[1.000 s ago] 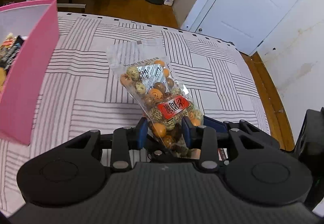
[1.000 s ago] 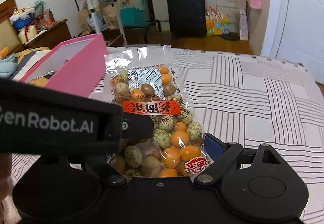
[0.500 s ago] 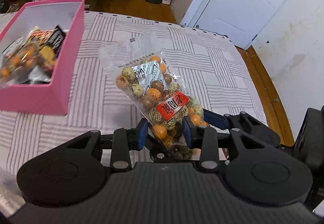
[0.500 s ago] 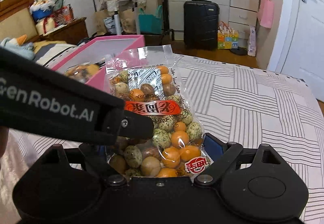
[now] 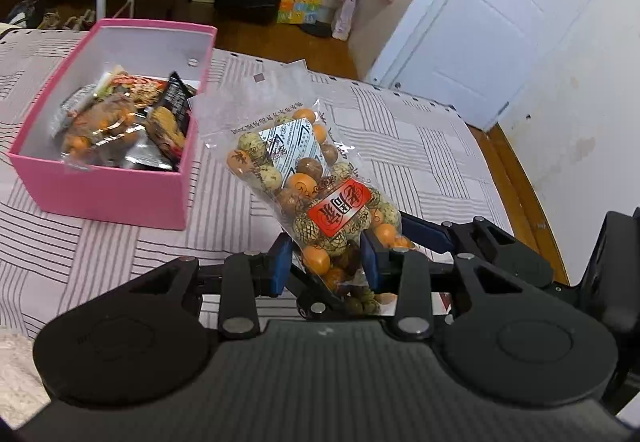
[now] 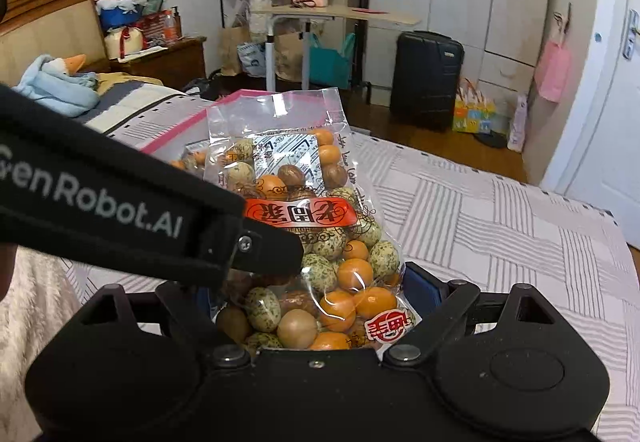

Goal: Organize snacks
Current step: 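Lift the peanut bag with both tools and carry it into the pink box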

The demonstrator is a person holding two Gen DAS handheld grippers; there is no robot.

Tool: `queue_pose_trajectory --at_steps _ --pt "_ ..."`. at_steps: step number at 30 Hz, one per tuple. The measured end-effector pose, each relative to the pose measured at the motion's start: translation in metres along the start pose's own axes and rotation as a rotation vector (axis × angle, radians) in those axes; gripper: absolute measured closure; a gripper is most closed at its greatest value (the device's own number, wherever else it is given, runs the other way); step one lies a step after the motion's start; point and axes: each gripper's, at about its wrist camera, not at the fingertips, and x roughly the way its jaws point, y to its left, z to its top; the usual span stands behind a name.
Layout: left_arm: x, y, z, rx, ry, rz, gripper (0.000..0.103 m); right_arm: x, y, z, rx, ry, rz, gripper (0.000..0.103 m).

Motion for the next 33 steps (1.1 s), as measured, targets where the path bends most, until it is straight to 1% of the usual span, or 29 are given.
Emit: queue_pose_trajectory --at_steps 4,9,16,19,21,24,27,29,31,33 --pt "-0.007 0.015 0.01 -0.01 -0.043 0.001 0.068 0.01 0.014 0.017 -0.022 -0.015 -0.001 0.011" --pt "-0.012 0.044 0.03 -0.018 -0.089 0.006 0.068 0.033 0.033 0.044 -0.044 -0.028 0.004 0.011" --pt "-0.008 0.097 0.069 -0.031 -0.103 0.006 0.068 0.073 0.063 0.081 -0.061 -0.017 0.008 0.011" --pt "-0.002 0.116 0.086 -0.024 -0.108 0.014 0.068 0.093 0.068 0.096 -0.054 -0.002 0.017 0.011" --pt "0.004 0.127 0.098 0.0 -0.103 0.027 0.068 0.106 0.071 0.104 -0.045 0.012 0.016 0.011" --pt "0.017 0.14 0.114 0.016 -0.076 0.027 0.068 0.123 0.072 0.11 -0.019 0.039 0.011 0.011" --pt "0.032 0.151 0.124 0.021 -0.061 0.031 0.067 0.139 0.064 0.113 0.058 0.081 0.046 0.011" --pt "0.039 0.159 0.123 0.017 -0.079 0.028 0.066 0.147 0.058 0.111 0.108 0.089 0.069 0.011" --pt "0.045 0.167 0.12 0.005 -0.089 0.015 0.065 0.152 0.057 0.107 0.125 0.096 0.094 0.011" --pt "0.046 0.173 0.119 0.009 -0.095 0.023 0.065 0.157 0.057 0.103 0.147 0.088 0.124 0.011"
